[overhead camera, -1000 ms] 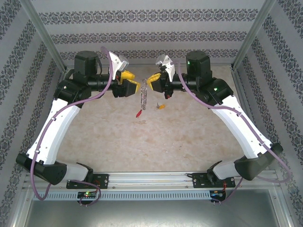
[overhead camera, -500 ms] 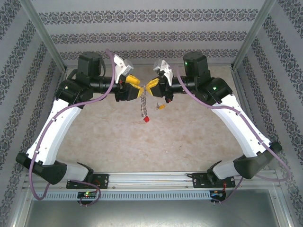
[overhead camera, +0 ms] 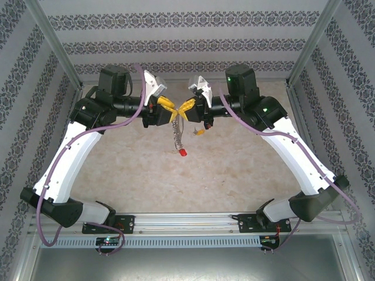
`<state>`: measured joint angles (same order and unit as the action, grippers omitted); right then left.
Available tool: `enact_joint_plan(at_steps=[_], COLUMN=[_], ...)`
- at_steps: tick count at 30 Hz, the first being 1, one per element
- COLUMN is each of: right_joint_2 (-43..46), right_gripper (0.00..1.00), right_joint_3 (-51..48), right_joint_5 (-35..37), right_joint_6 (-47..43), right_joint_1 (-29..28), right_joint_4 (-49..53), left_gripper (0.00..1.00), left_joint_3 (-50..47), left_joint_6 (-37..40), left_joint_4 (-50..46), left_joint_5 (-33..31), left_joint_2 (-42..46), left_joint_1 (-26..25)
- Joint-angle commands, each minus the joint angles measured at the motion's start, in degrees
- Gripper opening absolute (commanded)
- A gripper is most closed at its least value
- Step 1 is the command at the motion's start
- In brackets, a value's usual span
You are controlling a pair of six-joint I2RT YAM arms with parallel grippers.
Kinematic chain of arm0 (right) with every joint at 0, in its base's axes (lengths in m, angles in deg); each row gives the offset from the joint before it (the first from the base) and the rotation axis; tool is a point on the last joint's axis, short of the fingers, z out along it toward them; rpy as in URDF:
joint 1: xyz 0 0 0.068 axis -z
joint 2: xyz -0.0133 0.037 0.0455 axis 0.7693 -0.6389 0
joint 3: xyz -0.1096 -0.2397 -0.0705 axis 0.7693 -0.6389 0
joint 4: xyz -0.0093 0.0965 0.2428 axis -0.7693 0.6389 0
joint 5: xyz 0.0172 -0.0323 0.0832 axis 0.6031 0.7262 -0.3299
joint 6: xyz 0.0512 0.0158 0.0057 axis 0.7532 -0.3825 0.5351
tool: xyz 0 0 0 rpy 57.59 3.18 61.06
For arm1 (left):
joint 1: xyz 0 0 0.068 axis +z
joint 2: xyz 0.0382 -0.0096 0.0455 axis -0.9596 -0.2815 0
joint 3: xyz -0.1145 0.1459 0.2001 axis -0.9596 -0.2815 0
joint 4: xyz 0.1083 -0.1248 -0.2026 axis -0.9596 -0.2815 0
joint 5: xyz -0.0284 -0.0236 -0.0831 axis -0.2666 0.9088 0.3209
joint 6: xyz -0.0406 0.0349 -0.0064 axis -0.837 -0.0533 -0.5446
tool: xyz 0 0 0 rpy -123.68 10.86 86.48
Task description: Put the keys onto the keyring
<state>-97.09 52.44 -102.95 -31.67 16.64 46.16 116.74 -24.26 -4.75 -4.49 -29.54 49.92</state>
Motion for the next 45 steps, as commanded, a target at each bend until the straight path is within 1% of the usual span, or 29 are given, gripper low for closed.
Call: enact_joint_plan(at_steps=[1,4,8,9,11,16,17,22,24,25,27,32,34,36,40,42,45], right_joint_2=[-0.21,-0.31,-0.35,-0.38,-0.17,1.11,1.34,2.70,3.54,4.09,5.14,8.48,9.16,8.75,5.07,2.15,-0.99], right_gripper=[0.00,0.00,0.00,0.00,0.00,0.00,0.05,0.44,0.55,0.57,0.62,0.67,0.67,0.69,0.70,0.70,0.69], right_joint_3=[2.26,2.43,2.59,2.61,2.48,0.60,0.36,-1.59,-3.05,-3.71,-4.94,-9.32,-10.36,-10.06,-7.61,-6.87,-8.47], right_joint_5=[-2.39,-2.36,-1.91,-1.75,-1.09,3.15,3.48,5.61,6.75,7.56,8.73,12.21,14.89,19.86,28.80,29.74,31.10], right_joint_6=[-1.58,-1.86,-2.15,-2.14,-2.29,-1.18,-1.02,1.06,3.03,4.19,6.46,14.70,18.32,20.62,24.42,27.02,30.49], right_joint_1=[-0.77,-0.86,-0.81,-0.85,-0.89,-0.80,-0.80,-0.52,0.00,0.30,1.10,4.43,5.94,7.10,9.60,11.18,12.96], right_joint_4=[-0.81,-0.61,-0.37,-0.32,-0.58,-2.72,-2.91,-5.07,-7.05,-7.96,-9.53,-15.61,-16.46,-14.03,-3.24,2.97,7.39], left_gripper=[0.28,0.21,0.03,0.00,0.00,0.00,0.00,0.00,0.00,0.00,0.00,0.00,0.00,0.00,0.00,0.00,0.00], left_joint_3=[1.35,1.19,1.20,1.10,1.02,0.65,0.51,-0.86,-1.42,-1.82,-2.57,-3.73,-4.45,-5.25,-7.19,-8.76,-12.07], left_joint_6=[2.11,2.40,2.51,2.60,2.88,2.40,2.27,1.37,1.34,1.34,1.09,0.49,0.35,0.13,-0.79,-1.33,-2.58], left_joint_4=[-2.12,-2.27,-2.42,-2.43,-2.37,-1.45,-1.25,1.02,1.58,1.85,2.55,3.83,4.15,4.81,5.97,6.80,8.52], left_joint_5=[0.10,-0.14,0.17,0.02,-0.28,-0.01,0.27,0.35,0.04,0.03,-0.01,-0.31,-0.73,-1.06,-1.57,-2.17,-3.72], left_joint_2=[-0.04,0.12,0.25,0.25,0.26,0.27,0.34,1.24,1.63,1.87,2.27,3.08,3.46,3.97,4.95,5.94,8.02], left_joint_1=[-1.23,-1.27,-1.33,-1.32,-1.41,-1.39,-1.40,-1.26,-1.22,-1.17,-0.98,-0.81,-0.85,-0.87,-0.88,-0.74,-0.47])
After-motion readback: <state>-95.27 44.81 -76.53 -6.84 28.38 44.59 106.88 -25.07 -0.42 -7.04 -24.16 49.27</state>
